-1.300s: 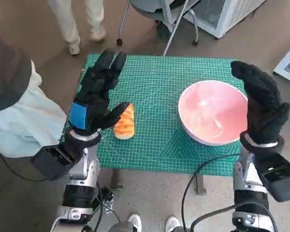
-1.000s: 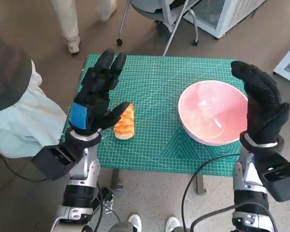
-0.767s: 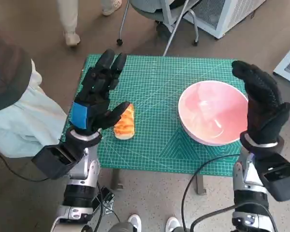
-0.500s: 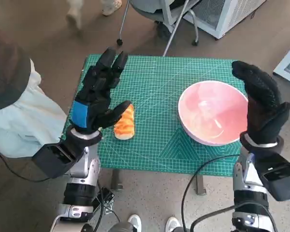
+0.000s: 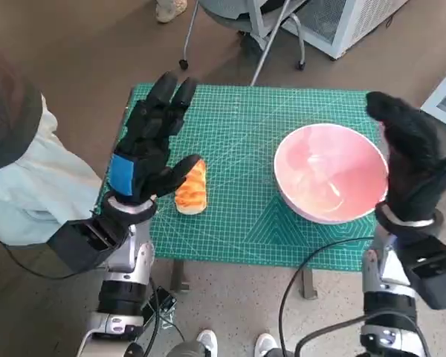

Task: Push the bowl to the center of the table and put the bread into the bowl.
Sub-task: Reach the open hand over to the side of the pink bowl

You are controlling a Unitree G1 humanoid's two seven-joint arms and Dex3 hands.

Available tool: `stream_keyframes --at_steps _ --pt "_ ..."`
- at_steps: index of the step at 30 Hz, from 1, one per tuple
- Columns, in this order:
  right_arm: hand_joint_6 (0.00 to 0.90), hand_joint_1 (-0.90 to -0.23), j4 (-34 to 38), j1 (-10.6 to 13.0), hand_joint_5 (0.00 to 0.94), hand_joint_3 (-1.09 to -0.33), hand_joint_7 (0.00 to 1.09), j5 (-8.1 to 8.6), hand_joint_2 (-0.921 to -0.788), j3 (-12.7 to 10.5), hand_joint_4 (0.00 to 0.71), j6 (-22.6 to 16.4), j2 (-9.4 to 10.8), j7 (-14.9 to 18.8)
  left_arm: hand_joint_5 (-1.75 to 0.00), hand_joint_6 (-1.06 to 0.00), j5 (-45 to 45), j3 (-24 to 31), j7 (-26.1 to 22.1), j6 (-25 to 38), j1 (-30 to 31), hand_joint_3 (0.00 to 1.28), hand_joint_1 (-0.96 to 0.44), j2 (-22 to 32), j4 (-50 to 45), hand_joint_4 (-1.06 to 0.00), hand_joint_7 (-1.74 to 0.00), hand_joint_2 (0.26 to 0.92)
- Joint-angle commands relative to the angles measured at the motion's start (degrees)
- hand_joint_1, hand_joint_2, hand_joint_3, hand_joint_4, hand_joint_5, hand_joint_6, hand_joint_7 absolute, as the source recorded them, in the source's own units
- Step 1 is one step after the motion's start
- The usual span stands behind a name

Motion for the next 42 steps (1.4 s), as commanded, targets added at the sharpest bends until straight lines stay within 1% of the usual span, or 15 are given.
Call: stream_keyframes --at_steps 1,3,6,10,14,17,20,26,27,29,31,34,37,40,42 --pt "-0.001 -0.569 6.91 -1.19 0.0 -0.848 0.82 -0.81 -0.921 -3.26 0.326 -1.49 -1.5 -3.03 0.0 -0.24 0.05 0.11 -0.41 -0.87 -0.87 0.26 -0.42 0.34 0.4 -0.29 -0.2 0.921" --pt "-0.001 -0.569 9.92 -1.7 0.001 -0.849 0.82 -1.59 -0.921 -4.33 0.326 -2.4 -2.09 -4.47 0.0 -0.24 0.01 0.21 -0.49 -0.95 -0.87 0.26 -0.42 0.38 0.48 -0.29 -0.2 0.921" --pt "-0.001 -0.568 14.78 -2.61 0.002 -0.852 0.82 -2.31 -0.921 -5.47 0.328 -3.37 -3.07 -6.17 0.0 -0.23 0.07 0.36 -0.5 -1.11 -0.95 0.26 -0.42 0.42 0.62 -0.29 -0.2 0.921" --pt "-0.001 -0.558 21.45 -3.67 0.0 -0.86 0.81 -4.69 -0.921 -6.31 0.319 -3.8 -4.62 -9.6 0.0 -0.23 0.4 0.61 -0.29 -1.7 -1.22 0.27 -0.42 0.46 1.28 -0.29 -0.2 0.921" --pt "-0.001 -0.535 27.43 -4.51 0.001 -0.875 0.79 -6.54 -0.921 -6.49 0.315 -2.65 -5.6 -13.11 0.0 -0.23 0.9 0.62 0.02 -2.43 -1.39 0.27 -0.42 0.47 1.72 -0.29 -0.2 0.921" --pt "0.0 -0.514 31.53 -5.06 0.004 -0.889 0.78 -8.23 -0.921 -6.04 0.319 -0.49 -6.2 -16.37 0.0 -0.23 1.13 0.5 0.29 -2.57 -1.42 0.27 -0.42 0.43 1.67 -0.29 -0.21 0.921" --pt "0.01 -0.499 34.44 -5.39 0.007 -0.897 0.76 -9.16 -0.921 -5.64 0.327 1.72 -6.32 -18.32 0.0 -0.23 1.25 0.47 0.49 -2.67 -1.54 0.27 -0.42 0.47 1.77 -0.29 -0.21 0.921" --pt "0.046 -0.482 38.22 -5.76 0.004 -0.914 0.7 -9.48 -0.921 -5.39 0.33 7.5 -5.55 -19.85 0.0 -0.23 1.49 0.58 0.8 -2.53 -1.44 0.27 -0.43 0.54 1.54 -0.29 -0.21 0.921" --pt "0.048 -0.481 38.82 -5.94 0.004 -0.916 0.69 -9.22 -0.921 -5.55 0.329 9.02 -5.28 -20.09 0.0 -0.23 1.35 0.61 0.77 -2.41 -1.35 0.27 -0.43 0.54 1.37 -0.29 -0.21 0.921" --pt "0.067 -0.481 39.62 -6.21 0.002 -0.924 0.65 -8.76 -0.921 -5.81 0.324 11.25 -4.73 -20.42 0.0 -0.24 0.95 0.66 0.62 -2.1 -1.18 0.27 -0.43 0.54 1.04 -0.29 -0.21 0.921" --pt "0.08 -0.482 40.12 -6.41 0.002 -0.922 0.64 -8.45 -0.921 -6.01 0.322 12.88 -4.1 -20.69 0.0 -0.24 0.48 0.72 0.43 -1.74 -1.03 0.27 -0.43 0.55 0.7 -0.29 -0.21 0.921" --pt "0.096 -0.483 40.71 -6.7 0.004 -0.916 0.62 -8.17 -0.921 -6.33 0.327 14.82 -3.19 -20.92 0.0 -0.24 0.07 0.81 0.39 -1.38 -0.8 0.26 -0.44 0.57 0.29 -0.29 -0.21 0.921" --pt "0.106 -0.481 41.28 -7.14 0.004 -0.91 0.61 -7.02 -0.921 -7.39 0.329 16.96 -2.09 -19.96 0.0 -0.25 -0.11 0.82 0.44 -1.18 -0.38 0.26 -0.44 0.61 -0.22 -0.29 -0.21 0.921" --pt "0.117 -0.495 41.57 -7.64 0.006 -0.899 0.6 -6.26 -0.921 -8.1 0.333 18.6 -1.1 -19.22 0.0 -0.25 -0.16 0.72 0.51 -1.02 0.13 0.25 -0.44 0.67 -0.9 -0.3 -0.21 0.921" --pt "0.123 -0.502 41.77 -8.06 0.006 -0.893 0.6 -6.34 -0.921 -8.11 0.334 19.56 -0.57 -19.35 0.0 -0.25 -0.23 0.68 0.48 -0.87 0.43 0.25 -0.44 0.73 -1.3 -0.3 -0.21 0.921"
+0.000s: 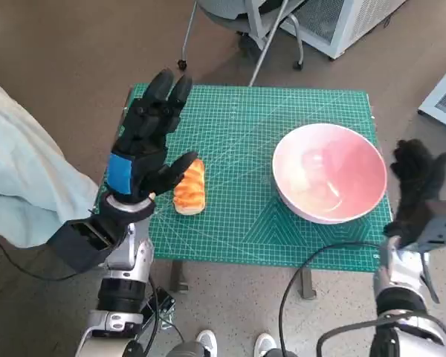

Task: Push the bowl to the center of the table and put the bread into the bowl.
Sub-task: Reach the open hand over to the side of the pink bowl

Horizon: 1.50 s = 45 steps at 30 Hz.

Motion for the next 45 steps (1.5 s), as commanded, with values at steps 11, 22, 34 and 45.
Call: stream_keyframes --at_steps 11,22,34,45 --pt "0.141 -0.504 2.16 -3.36 0.001 -0.891 0.59 2.93 -0.921 -3.12 0.326 7.99 4.26 1.66 0.0 -0.25 1.03 0.41 0.76 0.4 2.6 0.24 -0.43 1.53 -2.96 -0.3 -0.21 0.921" --pt "0.13 -0.51 2.45 -7.25 0.0 -0.875 0.56 8.18 -0.921 -8.29 0.288 12.07 7.84 4.95 0.0 -0.26 2.2 0.46 2.1 -0.07 4.37 0.25 -0.42 2.6 -4.37 -0.3 -0.2 0.921" --pt "0.065 -0.477 2.86 -12.1 0.005 -0.862 0.72 12.03 -0.921 -12.02 0.246 15.12 11.82 4.26 0.0 -0.27 2.29 0.63 3.09 0.74 6.27 0.26 -0.42 3.48 -6.23 -0.3 -0.18 0.921" --pt "0.019 -0.48 3.06 -13.65 0.008 -0.863 0.81 10.68 -0.921 -11.25 0.243 16.53 13.64 2.32 0.0 -0.27 3.06 0.47 4.14 0.11 6.96 0.26 -0.41 3.8 -5.82 -0.3 -0.17 0.921"
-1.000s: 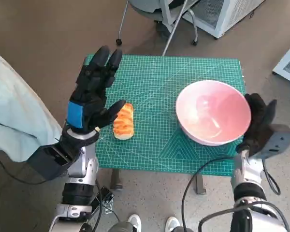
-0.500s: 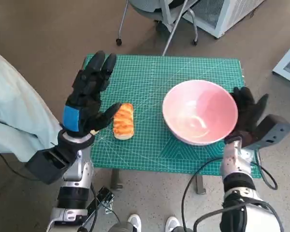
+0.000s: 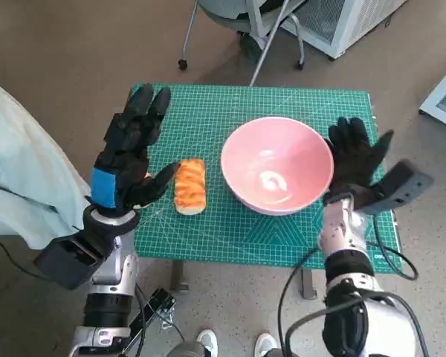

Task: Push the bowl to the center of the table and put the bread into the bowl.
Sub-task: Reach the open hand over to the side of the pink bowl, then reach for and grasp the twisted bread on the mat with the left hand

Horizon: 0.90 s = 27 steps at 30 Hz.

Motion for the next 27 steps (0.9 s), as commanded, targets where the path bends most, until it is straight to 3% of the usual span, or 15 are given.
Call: stream_keyframes --at_steps 1,8,14,20,27 --pt "0.018 -0.48 1.07 0.41 0.008 -0.863 0.81 -1.18 -0.921 0.81 0.242 1.59 0.64 -1.74 0.0 -0.28 1.28 0.22 0.79 -0.58 0.78 0.26 -0.41 0.36 -0.66 -0.3 -0.17 0.921" --pt "0.029 -0.482 0.77 1.11 0.003 -0.871 0.77 -3.68 -0.921 2.83 0.236 1.0 -1.36 -2.13 0.0 -0.28 3.71 0.45 1.39 -2.1 1.28 0.27 -0.42 1.88 0.8 -0.31 -0.16 0.921" --pt "0.041 -0.473 -0.26 0.87 0.006 -0.88 0.74 -5.96 -0.921 5.06 0.246 -2.56 -3.56 -1.58 -0.01 -0.29 11.91 0.75 2.47 -3.63 1.21 0.29 -0.43 7.93 3.48 -0.32 -0.16 0.921" --pt "0.083 -0.471 -2.44 1.24 0.009 -0.893 0.68 -8.47 -0.921 7.96 0.249 -11.95 -4.94 1.0 -0.02 -0.32 17.71 -0.45 0.85 -2.99 -0.34 0.29 -0.43 15.69 5.8 -0.33 -0.18 0.921" --pt "0.148 -0.519 -6.78 2.62 0.033 -0.875 0.68 -9.64 -0.921 11.25 0.313 -24.02 -6.91 9.55 -0.03 -0.38 21.27 -4.41 -4.62 -2.47 -4.54 0.21 -0.37 23.28 8.8 -0.38 -0.24 0.921"
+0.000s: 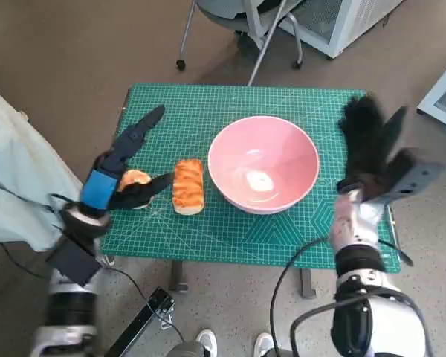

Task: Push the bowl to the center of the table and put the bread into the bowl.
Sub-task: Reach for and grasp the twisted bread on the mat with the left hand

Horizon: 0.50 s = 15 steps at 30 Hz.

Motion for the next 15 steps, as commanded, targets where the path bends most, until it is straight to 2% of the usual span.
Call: stream_keyframes --at_steps 1,7,10,15 --pt "0.147 -0.534 -2.46 2.48 0.036 -0.87 0.68 -0.71 -0.921 2.21 0.323 -6.53 -0.65 5.78 -0.03 -0.4 2.66 -2.99 -3.69 -0.13 -3.96 0.19 -0.35 4.5 1.66 -0.39 -0.26 0.921" --pt "0.14 -0.567 -7.28 4.67 0.045 -0.855 0.68 1.5 -0.921 3.8 0.359 -13.56 -1.55 14.39 -0.03 -0.44 6.16 -6.85 -7.38 -2.12 -8.75 0.14 -0.28 8.78 5.67 -0.42 -0.3 0.921" --pt "0.136 -0.576 -10.13 5.83 0.043 -0.841 0.69 3.74 -0.921 4.14 0.368 -15.59 -1.4 18.92 -0.03 -0.46 9.09 -9.07 -7.99 -3.91 -11.59 0.12 -0.24 10.4 8.38 -0.43 -0.31 0.921" --pt "0.113 -0.585 -14.04 7.56 0.028 -0.812 0.73 7.2 -0.921 4.74 0.37 -17.01 -1.01 23.88 -0.03 -0.48 15.36 -12.64 -6.3 -7.19 -15.6 0.09 -0.18 12.09 12.48 -0.45 -0.31 0.92"
